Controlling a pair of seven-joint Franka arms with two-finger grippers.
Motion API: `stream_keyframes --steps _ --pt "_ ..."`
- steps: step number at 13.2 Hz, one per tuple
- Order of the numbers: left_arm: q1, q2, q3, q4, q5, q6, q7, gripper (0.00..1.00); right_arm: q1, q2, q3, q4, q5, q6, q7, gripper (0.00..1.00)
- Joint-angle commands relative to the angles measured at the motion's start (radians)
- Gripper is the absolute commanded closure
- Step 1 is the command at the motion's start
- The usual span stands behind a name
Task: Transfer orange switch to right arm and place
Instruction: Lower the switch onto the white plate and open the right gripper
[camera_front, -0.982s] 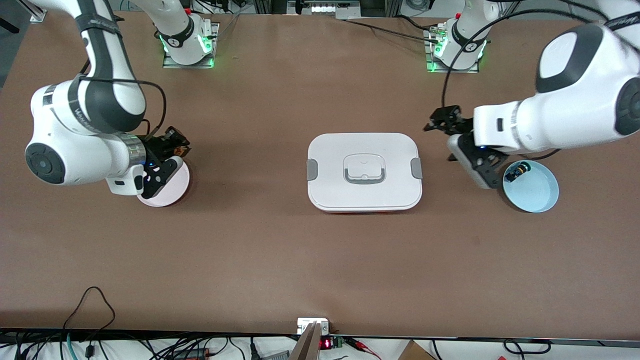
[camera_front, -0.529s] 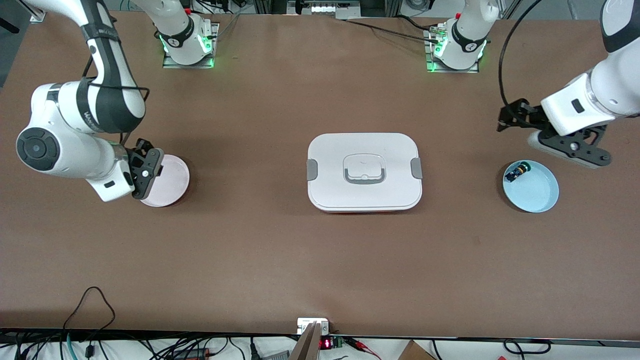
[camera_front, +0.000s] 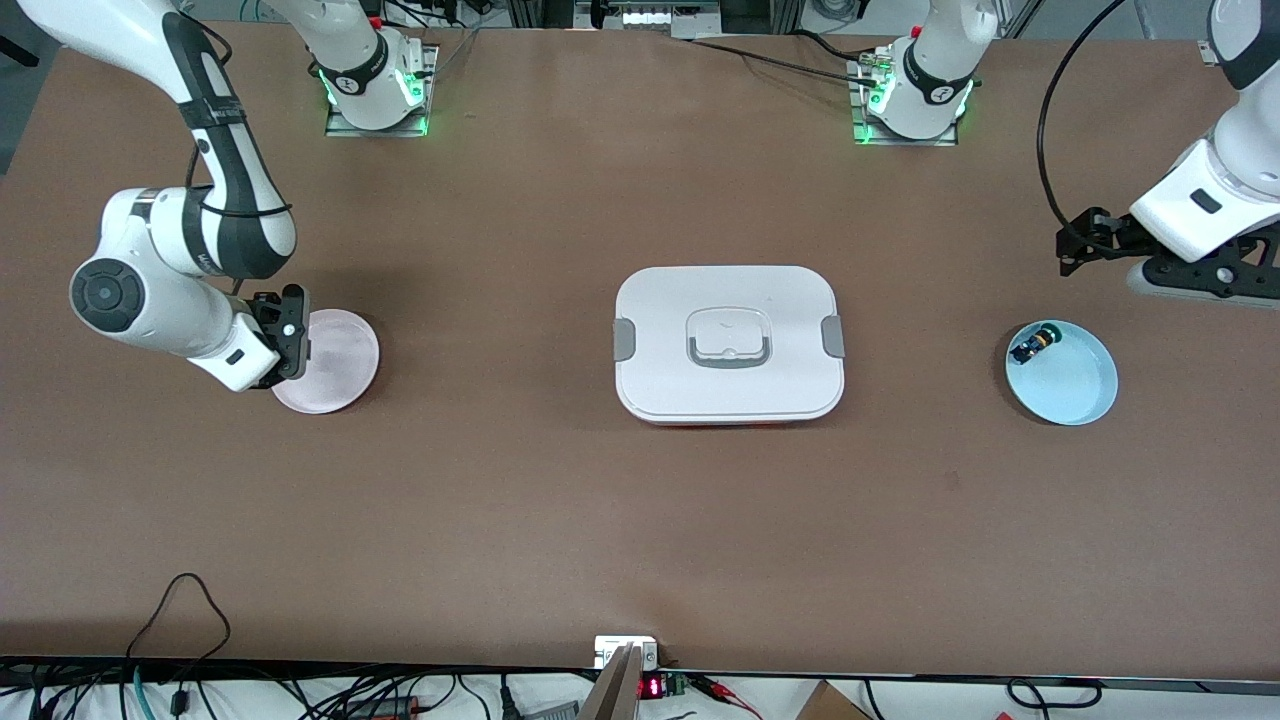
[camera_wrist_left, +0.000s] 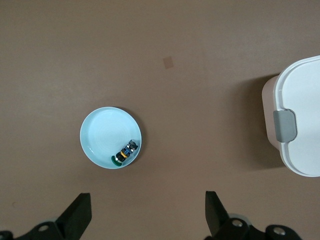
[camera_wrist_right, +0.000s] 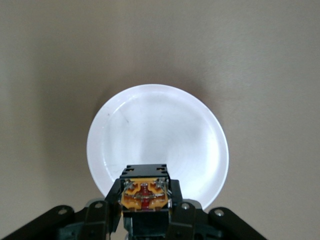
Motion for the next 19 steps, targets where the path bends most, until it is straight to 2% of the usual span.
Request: stream_keyframes --steps 1,3,11,12,13,14,17,19 --pt "0.003 -0.016 0.003 0.001 -0.058 -0.046 -0.021 0.00 -0.030 -0.028 0.017 -0.134 -0.008 0.152 -0.038 0.86" --pt "0.025 -0.015 0.008 0.007 -0.119 -0.047 -0.021 0.00 -0.030 -0.027 0.017 -0.186 -0.002 0.223 -0.025 0.86" --pt "0.023 -0.004 -0.002 0.033 -0.112 -0.048 -0.024 0.00 -0.030 0.042 0.017 -0.252 -0.001 0.406 0.044 0.85" --pt "0.022 -0.003 -0.005 0.036 -0.112 -0.048 -0.024 0.00 -0.028 0.044 0.017 -0.252 -0.001 0.409 0.044 0.80" --pt "0.022 -0.003 -0.005 0.036 -0.111 -0.048 -0.024 0.00 -0.028 0.042 0.017 -0.251 -0.001 0.408 0.057 0.44" --pt "0.022 -0.003 -0.005 0.036 -0.112 -0.048 -0.024 0.00 -0.028 0.036 0.017 -0.249 0.001 0.400 0.111 0.02" --pt "0.023 -0.003 -0.005 0.036 -0.112 -0.048 -0.024 0.00 -0.020 0.004 0.020 -0.216 -0.001 0.356 0.250 0.00" --pt "0.023 -0.003 -0.005 0.036 -0.112 -0.048 -0.024 0.00 -0.020 -0.017 0.030 -0.127 0.001 0.224 0.297 0.00"
